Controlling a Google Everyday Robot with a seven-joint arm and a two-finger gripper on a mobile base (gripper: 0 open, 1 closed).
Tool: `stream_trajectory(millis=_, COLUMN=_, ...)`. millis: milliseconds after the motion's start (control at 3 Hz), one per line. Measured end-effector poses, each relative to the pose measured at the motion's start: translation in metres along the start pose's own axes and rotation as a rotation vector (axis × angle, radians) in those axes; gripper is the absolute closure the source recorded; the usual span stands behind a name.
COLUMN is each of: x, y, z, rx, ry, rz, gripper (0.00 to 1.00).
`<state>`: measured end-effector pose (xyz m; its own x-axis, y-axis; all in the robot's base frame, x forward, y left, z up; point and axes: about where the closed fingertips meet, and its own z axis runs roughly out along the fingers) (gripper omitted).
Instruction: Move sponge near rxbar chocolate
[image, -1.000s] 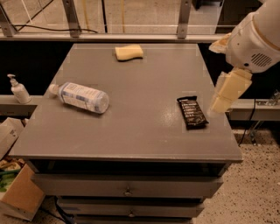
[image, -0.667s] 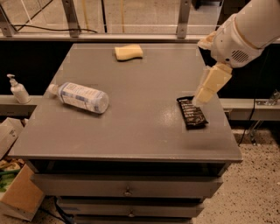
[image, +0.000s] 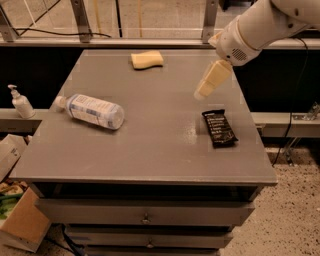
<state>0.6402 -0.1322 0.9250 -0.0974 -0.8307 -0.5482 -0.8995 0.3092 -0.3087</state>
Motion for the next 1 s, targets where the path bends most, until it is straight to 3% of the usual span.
stream_trajectory(millis=333, x=-0.0049, y=-0.036, z=0.0396, rx=0.037, ry=0.005, rz=0.046, gripper=0.0)
stream_trajectory(millis=1000, x=-0.0056, y=-0.0367, z=0.0431, rx=0.03, ry=-0.009, rz=0.051, gripper=0.0)
